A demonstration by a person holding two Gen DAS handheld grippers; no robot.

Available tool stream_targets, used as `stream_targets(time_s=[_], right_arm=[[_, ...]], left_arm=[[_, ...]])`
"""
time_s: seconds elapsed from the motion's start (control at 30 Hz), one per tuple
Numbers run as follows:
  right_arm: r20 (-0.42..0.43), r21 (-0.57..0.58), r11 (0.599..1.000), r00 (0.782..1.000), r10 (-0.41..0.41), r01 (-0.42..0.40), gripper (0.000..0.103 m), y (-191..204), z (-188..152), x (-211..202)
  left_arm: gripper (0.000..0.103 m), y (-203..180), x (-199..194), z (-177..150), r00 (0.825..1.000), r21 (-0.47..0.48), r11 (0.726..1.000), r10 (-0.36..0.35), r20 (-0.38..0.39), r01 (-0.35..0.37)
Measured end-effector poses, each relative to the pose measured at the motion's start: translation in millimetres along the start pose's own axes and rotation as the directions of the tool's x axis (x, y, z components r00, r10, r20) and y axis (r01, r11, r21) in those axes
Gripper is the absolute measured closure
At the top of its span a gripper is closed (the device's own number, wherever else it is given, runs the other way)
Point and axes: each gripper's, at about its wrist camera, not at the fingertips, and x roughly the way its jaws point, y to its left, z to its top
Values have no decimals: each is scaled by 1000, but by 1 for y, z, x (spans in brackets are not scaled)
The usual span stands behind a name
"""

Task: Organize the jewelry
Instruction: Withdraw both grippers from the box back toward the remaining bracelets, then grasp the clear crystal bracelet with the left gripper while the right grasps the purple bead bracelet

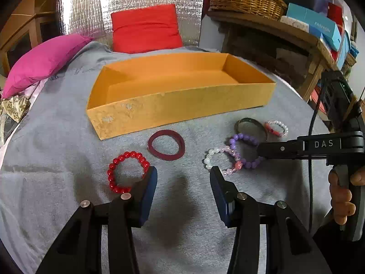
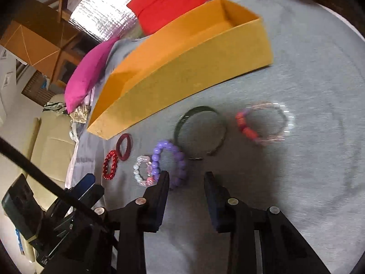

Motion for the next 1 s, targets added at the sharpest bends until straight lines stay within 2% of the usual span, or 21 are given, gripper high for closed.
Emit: stream_targets(time_s=[0.1, 0.23, 0.4, 0.7, 1.0], right_arm=[[1, -18, 999, 999, -49, 49, 70, 8, 0, 8], [31, -55, 991, 992, -119, 121, 92, 18, 1, 14], [68, -97, 983, 987, -147, 153, 93, 18, -2, 6], [73, -75, 989, 989, -125, 130, 93, 3, -2, -15], [78, -48, 991, 990, -119, 123, 93, -18, -3, -31]], left_arm=[[54, 3, 4, 1, 1000, 2, 1000, -5, -19, 5], [54, 3, 3, 1, 999, 13, 999, -32, -24, 32], [54, -3, 5, 2, 997, 22, 997, -69, -35, 70], [54, -20, 25, 6, 995, 68, 995, -67, -74, 72], [54, -32, 43, 13, 985, 53, 989, -133, -108, 140]])
